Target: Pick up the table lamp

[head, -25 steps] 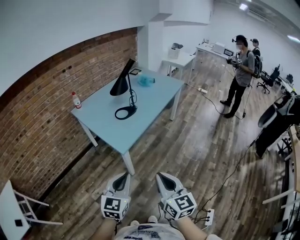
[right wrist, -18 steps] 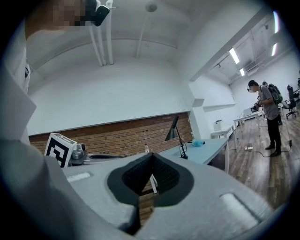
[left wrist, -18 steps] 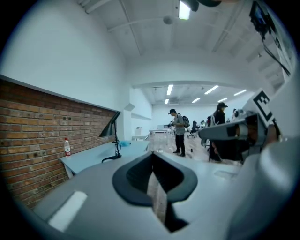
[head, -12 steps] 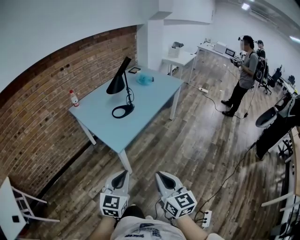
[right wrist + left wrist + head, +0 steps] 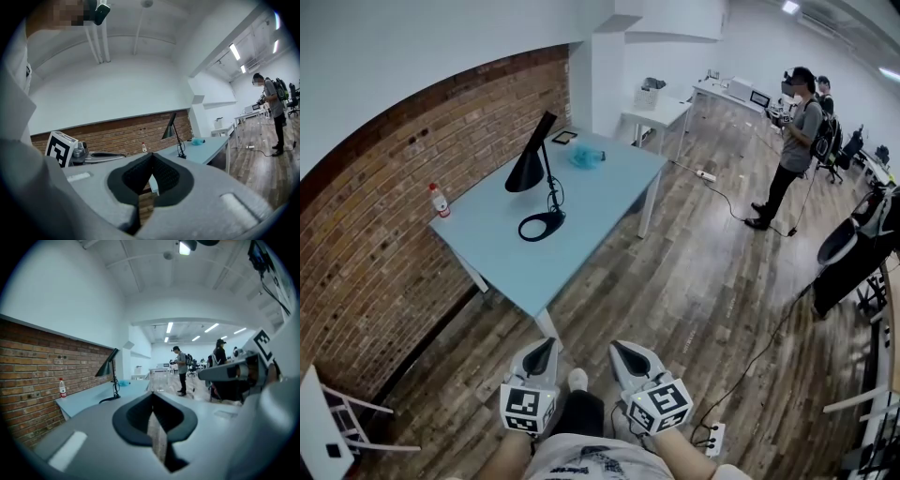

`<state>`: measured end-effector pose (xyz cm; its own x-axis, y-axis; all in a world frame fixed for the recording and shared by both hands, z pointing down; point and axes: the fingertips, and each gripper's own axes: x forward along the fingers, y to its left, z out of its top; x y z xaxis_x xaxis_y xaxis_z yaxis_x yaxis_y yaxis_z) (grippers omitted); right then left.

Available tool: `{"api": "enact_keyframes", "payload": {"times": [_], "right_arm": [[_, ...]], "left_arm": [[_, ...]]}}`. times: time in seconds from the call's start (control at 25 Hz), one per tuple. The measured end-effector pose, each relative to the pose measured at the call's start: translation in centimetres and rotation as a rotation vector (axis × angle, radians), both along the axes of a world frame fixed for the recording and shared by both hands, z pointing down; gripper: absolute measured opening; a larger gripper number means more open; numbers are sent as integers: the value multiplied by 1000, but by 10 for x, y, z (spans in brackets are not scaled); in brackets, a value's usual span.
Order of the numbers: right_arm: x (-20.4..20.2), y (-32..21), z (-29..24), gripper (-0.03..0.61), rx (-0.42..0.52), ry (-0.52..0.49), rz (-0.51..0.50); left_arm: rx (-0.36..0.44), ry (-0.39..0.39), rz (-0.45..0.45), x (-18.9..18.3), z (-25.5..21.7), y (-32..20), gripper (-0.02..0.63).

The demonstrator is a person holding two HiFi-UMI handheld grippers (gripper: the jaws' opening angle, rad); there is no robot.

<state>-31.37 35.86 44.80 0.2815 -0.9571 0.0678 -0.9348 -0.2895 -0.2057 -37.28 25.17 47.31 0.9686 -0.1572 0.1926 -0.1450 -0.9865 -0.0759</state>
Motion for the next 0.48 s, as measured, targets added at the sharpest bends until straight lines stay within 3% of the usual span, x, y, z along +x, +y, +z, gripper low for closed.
{"api": "enact_keyframes", "payload": {"times": [0.48], "right_arm": [[95, -114, 11, -2, -64, -9, -23]], "left_arm": [[-81, -15, -6, 98, 22, -107, -8]]}}
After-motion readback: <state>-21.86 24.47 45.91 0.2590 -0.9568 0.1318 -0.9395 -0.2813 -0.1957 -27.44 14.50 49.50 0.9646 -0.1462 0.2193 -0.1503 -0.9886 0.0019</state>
